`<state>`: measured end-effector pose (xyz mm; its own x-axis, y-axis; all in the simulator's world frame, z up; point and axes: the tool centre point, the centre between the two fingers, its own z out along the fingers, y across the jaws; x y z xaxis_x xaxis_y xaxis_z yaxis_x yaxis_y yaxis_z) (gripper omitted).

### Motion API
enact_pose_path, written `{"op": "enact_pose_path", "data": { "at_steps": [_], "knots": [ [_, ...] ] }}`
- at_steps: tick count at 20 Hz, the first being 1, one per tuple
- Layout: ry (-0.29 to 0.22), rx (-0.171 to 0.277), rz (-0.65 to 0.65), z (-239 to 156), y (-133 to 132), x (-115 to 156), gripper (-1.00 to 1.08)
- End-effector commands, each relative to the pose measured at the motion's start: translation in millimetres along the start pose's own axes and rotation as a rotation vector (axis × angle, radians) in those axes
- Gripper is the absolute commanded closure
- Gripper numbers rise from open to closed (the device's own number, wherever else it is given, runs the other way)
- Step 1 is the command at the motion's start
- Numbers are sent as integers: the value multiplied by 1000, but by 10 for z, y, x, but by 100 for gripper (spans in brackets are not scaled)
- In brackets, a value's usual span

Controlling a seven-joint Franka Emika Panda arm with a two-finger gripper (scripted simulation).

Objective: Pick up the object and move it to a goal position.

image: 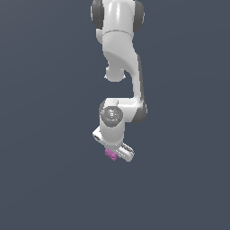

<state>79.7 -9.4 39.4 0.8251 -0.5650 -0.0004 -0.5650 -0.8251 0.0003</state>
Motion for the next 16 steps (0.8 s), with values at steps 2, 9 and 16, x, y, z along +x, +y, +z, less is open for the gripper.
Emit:
{"op": "enact_pose_path", "data": {
  "at_steps": [2,9,16],
  "knots": [
    [0,0,0,-29,-7,-20,108],
    [0,0,0,-222,-52,-181,108],
    [0,1,0,-619,-144,-510,108]
  ]
}}
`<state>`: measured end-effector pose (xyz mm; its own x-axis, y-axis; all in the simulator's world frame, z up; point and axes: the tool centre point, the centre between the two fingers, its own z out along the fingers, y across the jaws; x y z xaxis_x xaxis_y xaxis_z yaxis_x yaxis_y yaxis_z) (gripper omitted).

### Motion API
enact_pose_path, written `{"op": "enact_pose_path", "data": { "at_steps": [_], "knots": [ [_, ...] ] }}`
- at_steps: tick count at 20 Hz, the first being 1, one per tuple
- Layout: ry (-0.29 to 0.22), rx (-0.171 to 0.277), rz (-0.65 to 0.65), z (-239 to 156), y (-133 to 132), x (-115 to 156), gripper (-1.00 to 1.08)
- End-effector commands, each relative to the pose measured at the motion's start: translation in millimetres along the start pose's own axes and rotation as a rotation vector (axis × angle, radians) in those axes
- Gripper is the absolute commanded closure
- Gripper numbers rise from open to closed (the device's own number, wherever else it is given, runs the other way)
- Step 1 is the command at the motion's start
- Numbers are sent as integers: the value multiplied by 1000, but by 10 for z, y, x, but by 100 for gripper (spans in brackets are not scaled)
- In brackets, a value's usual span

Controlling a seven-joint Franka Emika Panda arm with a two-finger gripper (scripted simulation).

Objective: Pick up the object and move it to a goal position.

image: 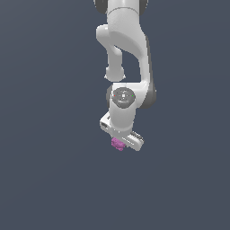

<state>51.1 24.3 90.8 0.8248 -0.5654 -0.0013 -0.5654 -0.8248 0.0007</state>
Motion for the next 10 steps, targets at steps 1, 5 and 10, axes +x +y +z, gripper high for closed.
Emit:
{"op": "enact_pose_path", "data": {
  "at_steps": [1,5,10],
  "knots": [
    [1,1,-1,-181,-45,-146,108],
    [1,1,-1,-516,-123,-419,108],
    [1,1,-1,-968,-230,-782,108]
  ]
}}
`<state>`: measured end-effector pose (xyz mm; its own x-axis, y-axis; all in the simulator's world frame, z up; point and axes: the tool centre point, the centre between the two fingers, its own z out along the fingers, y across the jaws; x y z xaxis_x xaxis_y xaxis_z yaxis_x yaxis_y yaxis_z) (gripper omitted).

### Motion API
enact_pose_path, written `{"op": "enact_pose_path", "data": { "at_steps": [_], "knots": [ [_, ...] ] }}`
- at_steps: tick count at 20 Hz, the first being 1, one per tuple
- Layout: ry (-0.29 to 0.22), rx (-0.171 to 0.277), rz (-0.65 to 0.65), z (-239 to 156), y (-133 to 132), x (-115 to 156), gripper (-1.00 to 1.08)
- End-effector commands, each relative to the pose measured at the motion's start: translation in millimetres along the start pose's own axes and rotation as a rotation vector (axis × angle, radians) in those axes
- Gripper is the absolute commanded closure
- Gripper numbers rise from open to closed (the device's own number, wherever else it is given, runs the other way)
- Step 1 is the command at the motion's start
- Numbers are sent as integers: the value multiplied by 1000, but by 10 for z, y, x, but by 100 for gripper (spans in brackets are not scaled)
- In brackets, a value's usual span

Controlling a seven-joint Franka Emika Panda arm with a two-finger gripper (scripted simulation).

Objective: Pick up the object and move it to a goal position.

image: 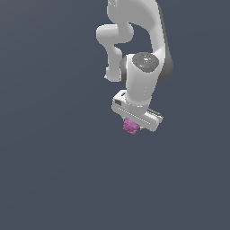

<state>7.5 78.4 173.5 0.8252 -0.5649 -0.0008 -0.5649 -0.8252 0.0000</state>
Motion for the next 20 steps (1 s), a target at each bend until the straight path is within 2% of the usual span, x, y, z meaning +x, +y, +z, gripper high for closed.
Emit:
{"op": "enact_pose_path", "data": {
  "at_steps": [1,12,20],
  "knots": [
    [1,0,0,-236,-53,-190,108],
    [2,-1,0,-1166,-289,-909,108],
    [2,-1,0,-1533,-401,-1182,108]
  ]
}}
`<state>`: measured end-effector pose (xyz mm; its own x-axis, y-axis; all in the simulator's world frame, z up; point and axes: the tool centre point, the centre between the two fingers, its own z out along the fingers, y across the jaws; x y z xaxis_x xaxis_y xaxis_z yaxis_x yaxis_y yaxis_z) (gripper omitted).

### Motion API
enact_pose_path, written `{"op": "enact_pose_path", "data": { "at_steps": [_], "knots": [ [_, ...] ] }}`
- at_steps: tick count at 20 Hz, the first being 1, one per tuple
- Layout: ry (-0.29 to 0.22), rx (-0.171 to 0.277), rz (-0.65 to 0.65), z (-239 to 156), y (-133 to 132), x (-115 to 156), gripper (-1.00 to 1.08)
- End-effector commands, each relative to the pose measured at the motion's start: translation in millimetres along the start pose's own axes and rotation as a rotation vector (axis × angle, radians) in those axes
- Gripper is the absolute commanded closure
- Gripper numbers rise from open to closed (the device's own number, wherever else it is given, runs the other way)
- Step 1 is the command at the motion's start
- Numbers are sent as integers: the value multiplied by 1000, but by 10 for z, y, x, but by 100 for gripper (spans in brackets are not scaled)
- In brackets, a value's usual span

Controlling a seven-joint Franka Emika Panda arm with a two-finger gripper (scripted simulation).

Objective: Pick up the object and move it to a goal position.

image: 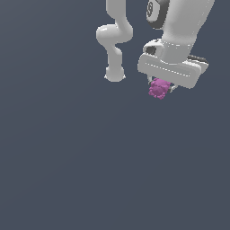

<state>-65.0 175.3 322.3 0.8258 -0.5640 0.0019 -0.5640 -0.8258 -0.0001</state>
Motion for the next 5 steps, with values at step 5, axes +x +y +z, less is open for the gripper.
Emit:
{"op": "enact_pose_path", "data": {
  "at_steps": [5],
  "knots": [
    [-2,0,1,-82,-33,-54,108]
  ]
}}
